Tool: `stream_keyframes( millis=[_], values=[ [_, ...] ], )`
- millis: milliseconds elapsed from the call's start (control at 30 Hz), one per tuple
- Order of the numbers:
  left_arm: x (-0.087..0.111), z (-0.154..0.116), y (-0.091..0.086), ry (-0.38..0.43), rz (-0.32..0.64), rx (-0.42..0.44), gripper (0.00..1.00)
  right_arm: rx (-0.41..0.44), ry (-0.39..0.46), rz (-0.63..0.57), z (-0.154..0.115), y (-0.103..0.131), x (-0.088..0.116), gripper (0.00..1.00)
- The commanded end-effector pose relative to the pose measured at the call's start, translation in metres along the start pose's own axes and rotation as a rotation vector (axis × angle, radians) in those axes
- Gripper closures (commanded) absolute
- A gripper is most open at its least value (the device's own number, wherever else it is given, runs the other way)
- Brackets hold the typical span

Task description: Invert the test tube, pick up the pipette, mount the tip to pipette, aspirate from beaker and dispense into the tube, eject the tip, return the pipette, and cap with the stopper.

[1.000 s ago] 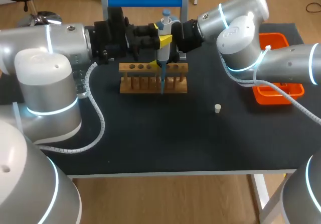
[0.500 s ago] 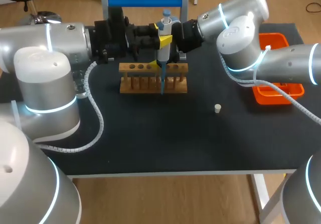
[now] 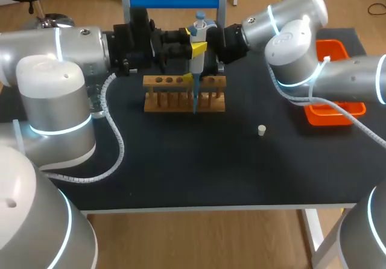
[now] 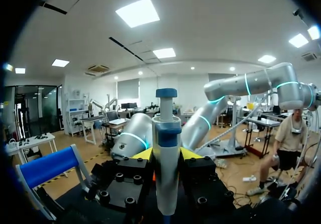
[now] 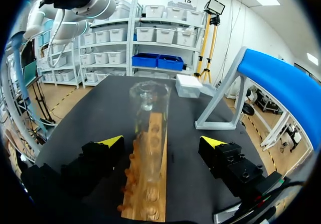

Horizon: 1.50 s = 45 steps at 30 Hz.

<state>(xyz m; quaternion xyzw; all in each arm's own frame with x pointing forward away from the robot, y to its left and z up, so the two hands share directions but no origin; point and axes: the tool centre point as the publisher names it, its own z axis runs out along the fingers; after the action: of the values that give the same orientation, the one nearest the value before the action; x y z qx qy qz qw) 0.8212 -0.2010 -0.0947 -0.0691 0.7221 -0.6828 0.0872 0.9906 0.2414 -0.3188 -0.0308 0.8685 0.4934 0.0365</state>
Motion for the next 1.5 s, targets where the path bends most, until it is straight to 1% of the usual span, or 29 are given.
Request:
stream_keyframes(
  millis=[33,200,367,467,567,667,733,833,1100,1133,1267,1367,1500],
  values=[
    [-0.001,0.0,0.001,0.001,0.001,0.003,1.0,-0.026,-0.012,0.001,-0.024,-0.006,0.012,0.0],
    [-0.001,0.0,0.001,0.001,0.001,0.003,1.0,-0.054,-0.024,-0.01,-0.049,-0.008,0.024,0.0],
    [-0.001,0.0,0.001,0.001,0.001,0.003,1.0,-0.084,-0.038,-0.029,-0.081,-0.011,0.045,0.0],
    [-0.001,0.0,0.001,0.001,0.001,0.003,1.0,-0.122,-0.046,-0.034,-0.101,-0.011,0.057,0.0],
    [-0.001,0.0,0.001,0.001,0.001,0.003,1.0,-0.155,-0.061,-0.044,-0.119,-0.008,0.069,0.0],
    [-0.001,0.0,0.001,0.001,0.001,0.003,1.0,-0.217,-0.066,-0.037,-0.134,-0.002,0.081,0.0],
    [-0.001,0.0,0.001,0.001,0.001,0.003,1.0,-0.253,-0.065,-0.015,-0.144,0.004,0.089,0.0],
    [-0.001,0.0,0.001,0.001,0.001,0.003,1.0,-0.282,-0.073,-0.003,-0.155,0.015,0.098,0.0],
    [-0.001,0.0,0.001,0.001,0.001,0.003,1.0,-0.365,-0.119,0.037,-0.175,0.041,0.117,0.0],
    [-0.001,0.0,0.001,0.001,0.001,0.003,1.0,-0.385,-0.115,0.038,-0.177,0.045,0.121,0.0],
    [-0.001,0.0,0.001,0.001,0.001,0.003,1.0,-0.395,-0.099,0.045,-0.174,0.059,0.132,0.0],
    [-0.001,0.0,0.001,0.001,0.001,0.003,1.0,-0.412,-0.07,0.041,-0.169,0.073,0.142,0.0],
    [-0.001,0.0,0.001,0.001,0.001,0.003,1.0,-0.451,-0.043,0.041,-0.166,0.086,0.15,0.0]
  ],
)
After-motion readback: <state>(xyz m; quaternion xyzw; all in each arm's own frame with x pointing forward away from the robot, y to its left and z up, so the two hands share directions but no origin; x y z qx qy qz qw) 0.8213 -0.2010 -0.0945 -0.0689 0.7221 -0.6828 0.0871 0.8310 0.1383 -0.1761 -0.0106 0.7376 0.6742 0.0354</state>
